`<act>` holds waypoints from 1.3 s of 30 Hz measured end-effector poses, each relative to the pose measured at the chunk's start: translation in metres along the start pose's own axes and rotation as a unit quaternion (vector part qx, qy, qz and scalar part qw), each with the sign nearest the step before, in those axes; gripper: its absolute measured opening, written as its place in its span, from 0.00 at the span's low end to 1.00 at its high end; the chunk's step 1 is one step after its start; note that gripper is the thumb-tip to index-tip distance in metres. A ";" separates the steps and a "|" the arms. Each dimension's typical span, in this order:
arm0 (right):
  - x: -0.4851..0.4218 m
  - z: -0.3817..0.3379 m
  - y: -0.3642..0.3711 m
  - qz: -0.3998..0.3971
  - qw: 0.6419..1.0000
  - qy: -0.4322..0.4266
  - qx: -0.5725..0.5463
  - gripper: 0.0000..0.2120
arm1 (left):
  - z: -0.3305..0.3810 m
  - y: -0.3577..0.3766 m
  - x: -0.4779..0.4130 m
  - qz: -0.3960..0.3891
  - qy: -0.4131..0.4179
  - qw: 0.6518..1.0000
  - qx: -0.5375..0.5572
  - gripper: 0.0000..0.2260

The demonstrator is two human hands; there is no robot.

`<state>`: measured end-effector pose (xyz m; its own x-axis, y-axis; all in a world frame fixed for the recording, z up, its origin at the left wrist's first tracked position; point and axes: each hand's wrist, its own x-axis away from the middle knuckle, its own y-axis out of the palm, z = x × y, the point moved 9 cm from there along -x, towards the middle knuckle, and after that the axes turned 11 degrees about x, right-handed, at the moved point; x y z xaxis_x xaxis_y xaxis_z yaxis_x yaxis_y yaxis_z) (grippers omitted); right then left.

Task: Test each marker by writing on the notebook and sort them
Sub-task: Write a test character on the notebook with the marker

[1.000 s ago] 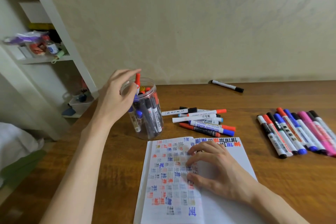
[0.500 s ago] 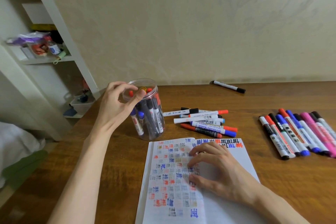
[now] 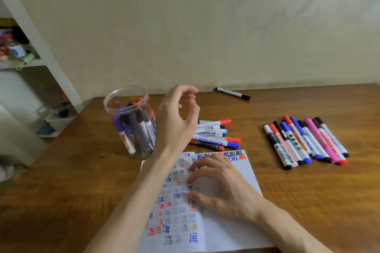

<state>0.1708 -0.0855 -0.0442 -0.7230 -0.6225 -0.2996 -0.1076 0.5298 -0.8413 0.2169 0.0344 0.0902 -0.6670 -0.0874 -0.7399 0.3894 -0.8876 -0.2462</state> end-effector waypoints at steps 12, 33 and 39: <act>0.013 0.062 -0.057 0.109 0.986 0.126 0.012 0.14 | -0.152 0.182 -0.046 -0.253 -0.211 0.944 0.015 0.17; 0.031 0.117 -0.089 0.225 0.940 0.255 0.010 0.16 | -0.173 0.220 -0.083 -0.273 -0.032 0.949 -0.157 0.07; 0.030 0.108 -0.094 0.236 0.939 0.249 0.011 0.18 | -0.109 0.173 -0.066 -0.227 0.026 0.969 -0.094 0.08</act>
<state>0.2325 -0.2164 -0.0226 -0.9166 0.0289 -0.3988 0.3157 0.6645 -0.6773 0.3974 -0.0636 0.0278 -0.7657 0.3194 -0.5584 0.1766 -0.7303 -0.6599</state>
